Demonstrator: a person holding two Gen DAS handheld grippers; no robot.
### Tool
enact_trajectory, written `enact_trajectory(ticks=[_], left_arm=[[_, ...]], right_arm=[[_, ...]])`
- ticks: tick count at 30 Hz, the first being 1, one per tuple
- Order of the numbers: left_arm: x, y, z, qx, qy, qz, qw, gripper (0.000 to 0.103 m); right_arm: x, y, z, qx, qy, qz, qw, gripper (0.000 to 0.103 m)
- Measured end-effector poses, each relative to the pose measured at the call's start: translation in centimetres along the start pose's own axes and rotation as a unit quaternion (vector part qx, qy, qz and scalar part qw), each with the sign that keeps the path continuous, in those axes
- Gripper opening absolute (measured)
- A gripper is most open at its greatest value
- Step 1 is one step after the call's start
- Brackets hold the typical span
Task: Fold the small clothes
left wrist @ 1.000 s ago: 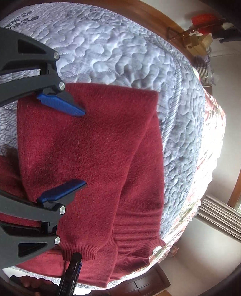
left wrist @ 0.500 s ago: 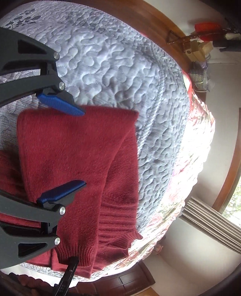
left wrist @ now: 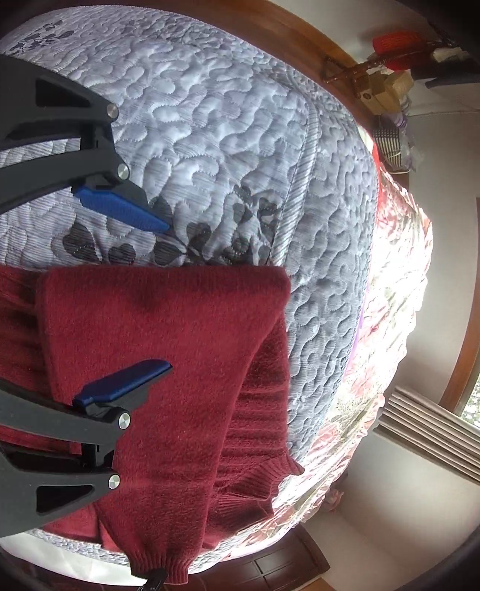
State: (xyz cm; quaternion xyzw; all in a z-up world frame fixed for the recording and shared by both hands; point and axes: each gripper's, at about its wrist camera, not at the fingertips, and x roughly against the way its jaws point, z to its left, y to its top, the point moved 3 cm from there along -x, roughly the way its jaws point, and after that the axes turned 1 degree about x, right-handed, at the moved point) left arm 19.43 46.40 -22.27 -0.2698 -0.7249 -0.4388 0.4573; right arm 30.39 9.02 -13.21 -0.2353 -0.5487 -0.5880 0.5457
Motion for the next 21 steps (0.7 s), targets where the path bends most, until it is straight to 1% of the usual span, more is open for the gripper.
enact_trajectory(ticks=[2, 5, 8, 11, 12, 13, 14, 17, 18, 20, 21], left_arm=[[-0.6, 0.1, -0.7, -0.006, 0.0, 0.004, 1.0, 0.072], [-2.0, 0.1, -1.6, -0.01, -0.008, 0.02, 0.9997, 0.072], [-3.3, 0.0, -2.3, -0.011, -0.02, 0.037, 0.9991, 0.072], [-4.6, -0.1, -2.9, -0.014, -0.012, 0.052, 0.9985, 0.071], [-4.9, -0.2, -3.0, -0.014, -0.009, 0.055, 0.9984, 0.071], [-5.0, -0.2, -3.0, -0.013, -0.011, 0.056, 0.9983, 0.071], [-4.9, -0.1, -3.1, -0.013, -0.014, 0.055, 0.9983, 0.071], [-4.6, 0.1, -3.3, -0.012, -0.029, 0.054, 0.9981, 0.074], [-4.7, 0.3, -3.2, -0.011, -0.03, 0.054, 0.998, 0.075], [-5.1, 0.6, -3.3, -0.011, -0.023, 0.057, 0.9981, 0.075], [-5.5, 0.7, -3.4, -0.01, -0.019, 0.058, 0.9981, 0.075]], right_arm=[[0.2, -0.1, -1.8, -0.019, -0.004, -0.005, 1.0, 0.005], [-0.5, -0.8, -4.2, -0.044, -0.004, 0.004, 0.999, 0.006], [-2.4, -1.9, -5.6, -0.056, -0.012, 0.024, 0.998, 0.006], [-4.4, -2.8, -6.4, -0.064, -0.022, 0.049, 0.997, 0.009], [-4.9, -3.1, -6.7, -0.065, -0.028, 0.056, 0.996, 0.017], [-4.8, -3.3, -6.9, -0.066, -0.035, 0.054, 0.996, 0.022], [-4.5, -3.4, -7.0, -0.064, -0.034, 0.05, 0.996, 0.025], [-3.8, -3.0, -7.5, -0.072, -0.018, 0.038, 0.997, 0.043], [-3.8, -2.7, -7.7, -0.077, -0.016, 0.036, 0.996, 0.046], [-4.4, -2.0, -8.3, -0.084, -0.014, 0.04, 0.996, 0.046], [-4.8, -1.6, -8.6, -0.085, -0.013, 0.045, 0.995, 0.043]])
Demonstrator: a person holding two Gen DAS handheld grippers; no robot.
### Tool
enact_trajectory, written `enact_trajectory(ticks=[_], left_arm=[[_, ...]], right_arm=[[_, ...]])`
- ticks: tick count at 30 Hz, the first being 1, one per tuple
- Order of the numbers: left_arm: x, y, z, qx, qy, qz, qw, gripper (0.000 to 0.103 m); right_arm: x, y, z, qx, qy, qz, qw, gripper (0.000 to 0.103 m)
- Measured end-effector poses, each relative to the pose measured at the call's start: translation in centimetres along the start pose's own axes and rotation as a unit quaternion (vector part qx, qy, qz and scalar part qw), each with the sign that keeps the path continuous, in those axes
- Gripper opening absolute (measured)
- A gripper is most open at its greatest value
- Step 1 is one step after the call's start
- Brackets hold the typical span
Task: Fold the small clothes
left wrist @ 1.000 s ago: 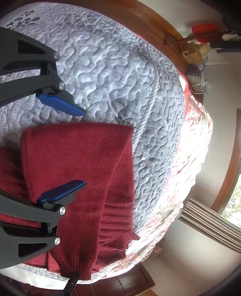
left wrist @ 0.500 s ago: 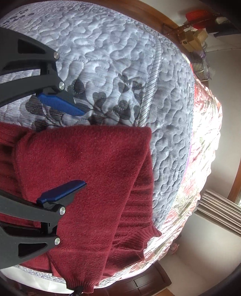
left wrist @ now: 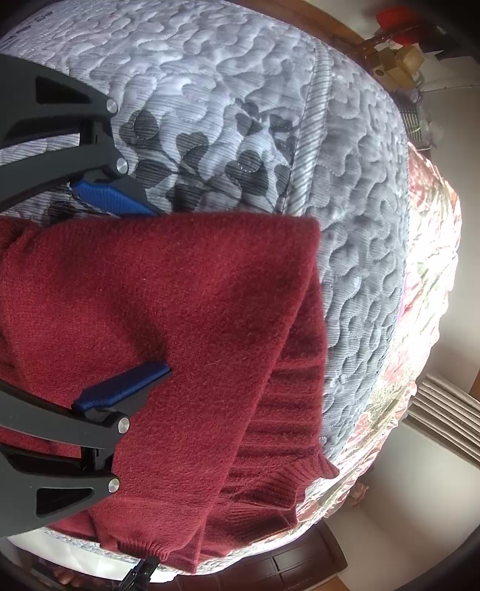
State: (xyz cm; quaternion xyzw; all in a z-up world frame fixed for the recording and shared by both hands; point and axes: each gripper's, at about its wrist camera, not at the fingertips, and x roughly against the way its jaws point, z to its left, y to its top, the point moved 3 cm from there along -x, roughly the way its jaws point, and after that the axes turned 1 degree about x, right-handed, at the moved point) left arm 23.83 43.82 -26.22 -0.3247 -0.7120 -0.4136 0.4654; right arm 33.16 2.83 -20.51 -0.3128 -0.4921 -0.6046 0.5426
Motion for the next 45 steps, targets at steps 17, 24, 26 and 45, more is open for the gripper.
enact_trajectory(ticks=[17, 24, 26, 45], left_arm=[[0.0, -0.1, -0.7, -0.02, 0.047, -0.013, 0.9986, 0.058], [3.2, -2.7, -0.6, -0.024, 0.05, -0.023, 0.9982, 0.063], [3.0, -3.3, -0.6, -0.029, 0.048, -0.016, 0.9983, 0.063], [1.8, -5.2, -0.5, -0.044, 0.059, 0.001, 0.9973, 0.071]], right_arm=[[0.2, 0.3, -2.1, -0.015, 0.027, -0.01, 0.999, 0.02], [1.4, -2.8, -1.9, 0.001, 0.043, 0.013, 0.999, 0.033], [0.6, -3.4, -1.9, 0.001, 0.043, 0.025, 0.999, 0.023], [2.3, -4.9, -3.1, -0.02, 0.022, 0.005, 1.0, 0.025]])
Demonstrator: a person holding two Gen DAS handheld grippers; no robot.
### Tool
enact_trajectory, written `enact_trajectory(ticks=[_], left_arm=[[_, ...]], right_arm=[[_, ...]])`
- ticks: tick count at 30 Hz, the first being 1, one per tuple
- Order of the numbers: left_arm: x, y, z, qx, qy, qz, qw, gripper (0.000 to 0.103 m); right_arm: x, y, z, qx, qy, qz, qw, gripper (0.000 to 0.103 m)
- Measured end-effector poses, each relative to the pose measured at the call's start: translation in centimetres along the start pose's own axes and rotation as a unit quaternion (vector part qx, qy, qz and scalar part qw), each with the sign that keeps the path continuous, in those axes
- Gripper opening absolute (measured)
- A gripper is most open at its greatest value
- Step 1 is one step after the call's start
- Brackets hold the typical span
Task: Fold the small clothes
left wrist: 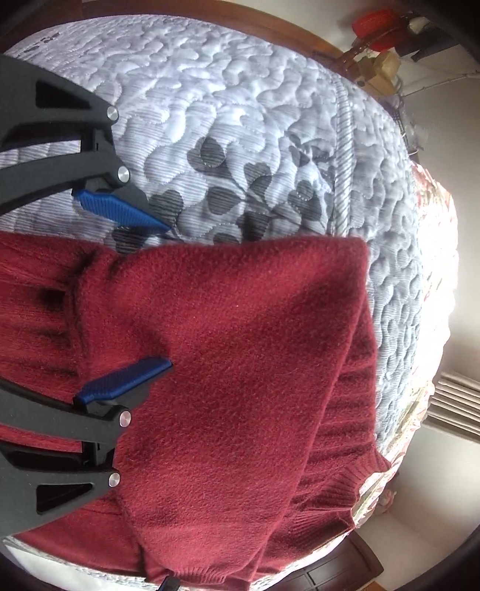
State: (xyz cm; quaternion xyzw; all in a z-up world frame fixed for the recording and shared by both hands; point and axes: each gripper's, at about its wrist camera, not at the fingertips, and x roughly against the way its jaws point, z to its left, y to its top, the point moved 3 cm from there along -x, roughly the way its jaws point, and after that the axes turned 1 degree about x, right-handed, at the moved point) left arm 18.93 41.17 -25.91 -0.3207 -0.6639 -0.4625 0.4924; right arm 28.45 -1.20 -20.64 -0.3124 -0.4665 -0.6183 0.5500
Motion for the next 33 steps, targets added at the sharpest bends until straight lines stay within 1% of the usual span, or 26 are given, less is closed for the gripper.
enact_trajectory(ticks=[1, 2, 3, 4, 6, 9, 11, 14, 17, 20, 22, 25, 28, 30, 33], left_arm=[[0.8, -0.5, 0.1, -0.004, -0.001, -0.002, 1.0, 0.071], [1.6, -1.3, 0.2, -0.01, -0.005, -0.002, 0.9999, 0.074], [2.4, -2.2, 0.4, -0.013, -0.009, -0.002, 0.9999, 0.077], [3.1, -3.2, 0.7, -0.014, -0.012, 0.0, 0.9998, 0.078], [4.4, -6.0, 1.2, -0.021, -0.019, 0.012, 0.9995, 0.078], [6.3, -10.6, 2.3, -0.03, -0.012, 0.026, 0.9991, 0.078], [7.3, -13.6, 3.2, -0.028, -0.015, 0.041, 0.9987, 0.078], [8.4, -18.0, 4.1, -0.025, -0.006, 0.054, 0.9982, 0.078], [8.7, -21.5, 4.6, -0.015, -0.011, 0.072, 0.9972, 0.078], [8.7, -24.0, 4.6, -0.02, -0.011, 0.084, 0.9962, 0.078], [8.7, -25.6, 4.5, -0.018, -0.012, 0.09, 0.9957, 0.078], [8.5, -27.7, 4.3, -0.015, -0.015, 0.102, 0.9946, 0.078], [8.3, -29.4, 3.9, -0.023, -0.016, 0.111, 0.9934, 0.078], [8.2, -30.2, 3.4, -0.034, -0.014, 0.113, 0.9929, 0.078], [8.0, -31.5, 2.7, -0.039, -0.015, 0.116, 0.9924, 0.078]], right_arm=[[1.1, -0.6, 0.0, 0.005, -0.006, -0.006, 1.0, 0.028], [2.0, -1.3, 0.0, 0.007, -0.007, -0.011, 1.0, 0.031], [2.9, -2.4, 0.0, 0.01, -0.005, -0.014, 1.0, 0.036], [3.7, -3.5, 0.2, 0.013, -0.005, -0.014, 1.0, 0.038], [5.0, -6.5, 0.3, 0.025, -0.011, -0.006, 1.0, 0.039], [6.2, -11.7, 0.0, 0.04, -0.024, 0.017, 0.999, 0.039], [6.8, -15.1, -0.4, 0.048, -0.034, 0.032, 0.998, 0.039], [7.4, -19.9, -0.9, 0.047, -0.042, 0.056, 0.996, 0.04], [7.7, -24.0, -1.5, 0.039, -0.05, 0.073, 0.995, 0.042], [7.5, -27.4, -2.1, 0.025, -0.048, 0.094, 0.994, 0.043], [7.5, -29.1, -2.5, 0.026, -0.059, 0.105, 0.992, 0.043], [7.6, -31.1, -3.4, 0.006, -0.05, 0.113, 0.992, 0.043], [7.3, -32.4, -4.0, -0.004, -0.049, 0.123, 0.991, 0.043], [7.2, -33.2, -4.0, -0.006, -0.041, 0.127, 0.991, 0.043], [6.9, -34.1, -3.9, -0.001, -0.038, 0.131, 0.991, 0.045]])
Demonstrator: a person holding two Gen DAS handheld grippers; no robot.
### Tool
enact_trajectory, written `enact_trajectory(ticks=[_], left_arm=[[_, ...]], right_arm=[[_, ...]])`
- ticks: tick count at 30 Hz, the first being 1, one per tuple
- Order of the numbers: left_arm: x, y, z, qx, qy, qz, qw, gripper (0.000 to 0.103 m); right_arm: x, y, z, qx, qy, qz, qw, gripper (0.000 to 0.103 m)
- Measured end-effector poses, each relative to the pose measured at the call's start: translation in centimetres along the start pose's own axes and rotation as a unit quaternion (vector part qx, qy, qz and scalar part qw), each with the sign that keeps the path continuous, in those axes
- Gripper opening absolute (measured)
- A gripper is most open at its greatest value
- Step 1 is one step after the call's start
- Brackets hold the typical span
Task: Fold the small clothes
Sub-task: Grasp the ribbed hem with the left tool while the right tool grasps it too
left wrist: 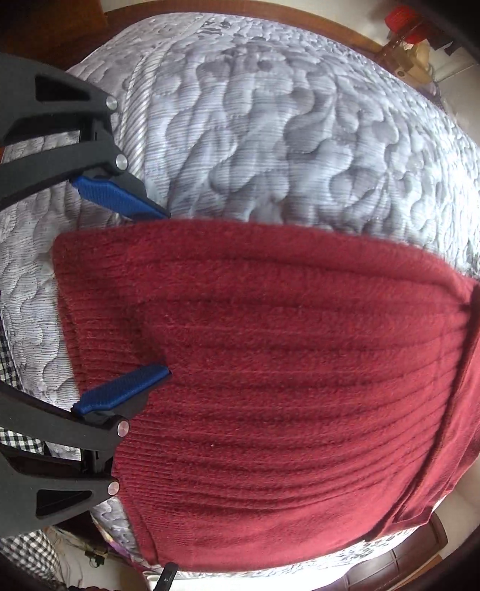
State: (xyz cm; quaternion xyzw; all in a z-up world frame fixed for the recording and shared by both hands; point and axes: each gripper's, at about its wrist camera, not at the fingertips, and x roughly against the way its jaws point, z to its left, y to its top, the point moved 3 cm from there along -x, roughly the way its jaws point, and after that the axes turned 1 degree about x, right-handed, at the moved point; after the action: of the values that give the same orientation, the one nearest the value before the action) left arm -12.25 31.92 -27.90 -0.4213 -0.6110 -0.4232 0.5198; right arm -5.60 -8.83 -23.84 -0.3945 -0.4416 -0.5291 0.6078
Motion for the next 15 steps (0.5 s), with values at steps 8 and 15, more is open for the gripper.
enact_trajectory(ticks=[8, 15], left_arm=[[-1.3, -5.9, -2.1, 0.024, -0.034, 0.007, 0.9991, 0.059], [-1.6, -7.4, -0.1, 0.064, -0.081, 0.015, 0.9945, 0.015]], right_arm=[[-0.6, -0.1, -0.9, -0.021, 0.03, 0.002, 0.999, 0.033], [-1.1, 0.4, 0.9, -0.003, 0.047, 0.013, 0.999, 0.006]])
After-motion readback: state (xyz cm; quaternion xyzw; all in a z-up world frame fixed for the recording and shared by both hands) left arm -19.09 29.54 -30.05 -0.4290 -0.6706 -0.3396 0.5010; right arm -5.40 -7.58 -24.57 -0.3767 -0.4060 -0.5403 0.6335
